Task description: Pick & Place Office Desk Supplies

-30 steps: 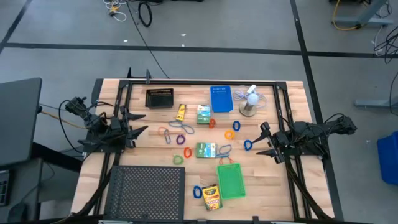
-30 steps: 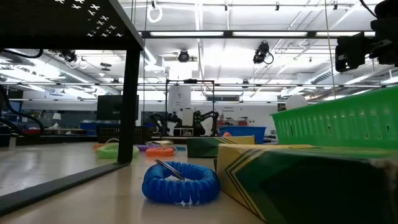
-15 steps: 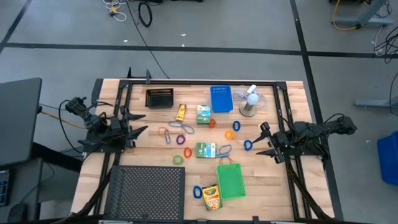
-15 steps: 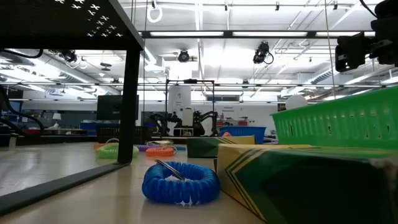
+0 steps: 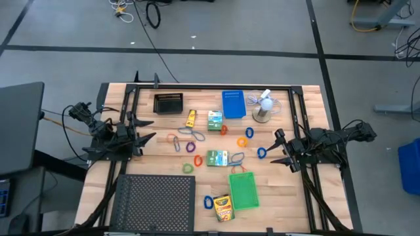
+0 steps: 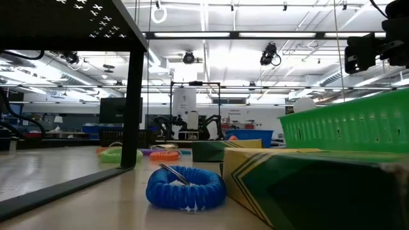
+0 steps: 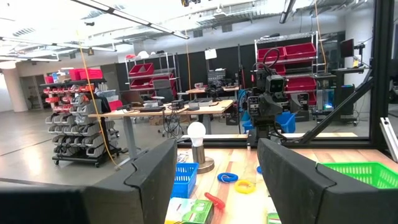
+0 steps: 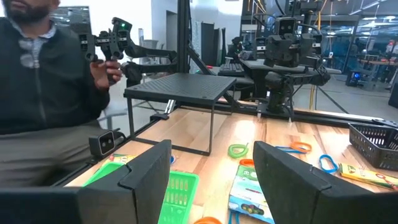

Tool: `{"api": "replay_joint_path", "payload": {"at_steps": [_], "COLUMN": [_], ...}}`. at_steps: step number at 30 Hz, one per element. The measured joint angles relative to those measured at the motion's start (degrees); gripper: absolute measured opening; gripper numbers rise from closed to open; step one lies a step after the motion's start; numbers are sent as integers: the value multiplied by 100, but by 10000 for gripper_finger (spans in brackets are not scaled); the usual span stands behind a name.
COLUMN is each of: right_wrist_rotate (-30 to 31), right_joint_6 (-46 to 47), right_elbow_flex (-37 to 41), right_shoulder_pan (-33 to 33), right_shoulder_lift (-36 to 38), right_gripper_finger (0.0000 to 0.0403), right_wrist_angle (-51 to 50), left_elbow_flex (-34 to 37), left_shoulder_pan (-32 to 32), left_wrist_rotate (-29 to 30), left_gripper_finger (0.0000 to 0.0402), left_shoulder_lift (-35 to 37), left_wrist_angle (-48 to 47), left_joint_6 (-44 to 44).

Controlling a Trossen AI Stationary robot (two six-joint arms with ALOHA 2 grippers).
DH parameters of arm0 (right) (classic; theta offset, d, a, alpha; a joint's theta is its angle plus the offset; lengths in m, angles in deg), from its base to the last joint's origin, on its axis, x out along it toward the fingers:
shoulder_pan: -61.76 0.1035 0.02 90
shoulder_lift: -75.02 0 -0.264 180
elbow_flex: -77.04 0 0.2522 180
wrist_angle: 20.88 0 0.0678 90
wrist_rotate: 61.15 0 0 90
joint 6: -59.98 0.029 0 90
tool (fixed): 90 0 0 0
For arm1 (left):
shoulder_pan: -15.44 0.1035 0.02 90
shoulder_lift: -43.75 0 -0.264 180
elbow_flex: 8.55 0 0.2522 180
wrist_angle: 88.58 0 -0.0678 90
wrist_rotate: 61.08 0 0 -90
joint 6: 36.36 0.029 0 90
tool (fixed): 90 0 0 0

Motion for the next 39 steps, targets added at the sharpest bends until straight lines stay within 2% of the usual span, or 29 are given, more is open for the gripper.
{"api": "replay_joint_path", "payload": {"at_steps": [8,13,17,23,31,39], "right_wrist_rotate": [5,13,400,607,1194,1249], "right_joint_6": [-2,-7,-395,-610,85,158], "right_elbow_flex": [0,2,0,0,0,1], "right_shoulder_pan": [2,2,0,2,2,0], "right_shoulder_lift": [1,1,1,-1,1,1], "right_gripper_finger": [238,238,238,238,238,238], "right_wrist_angle": [0,-2,91,228,771,808], "left_elbow_flex": [2,2,2,2,2,2], "left_shoulder_pan": [1,0,1,1,-1,1], "left_wrist_rotate": [-42,-39,-35,26,40,377], "left_gripper_finger": [231,231,231,231,231,231], "left_shoulder_lift": [1,-1,0,-1,-1,-1], "left_wrist_angle": [152,135,132,131,131,131], "left_joint_6": [-86,-799,-1284,-1645,-1655,-1631]}}
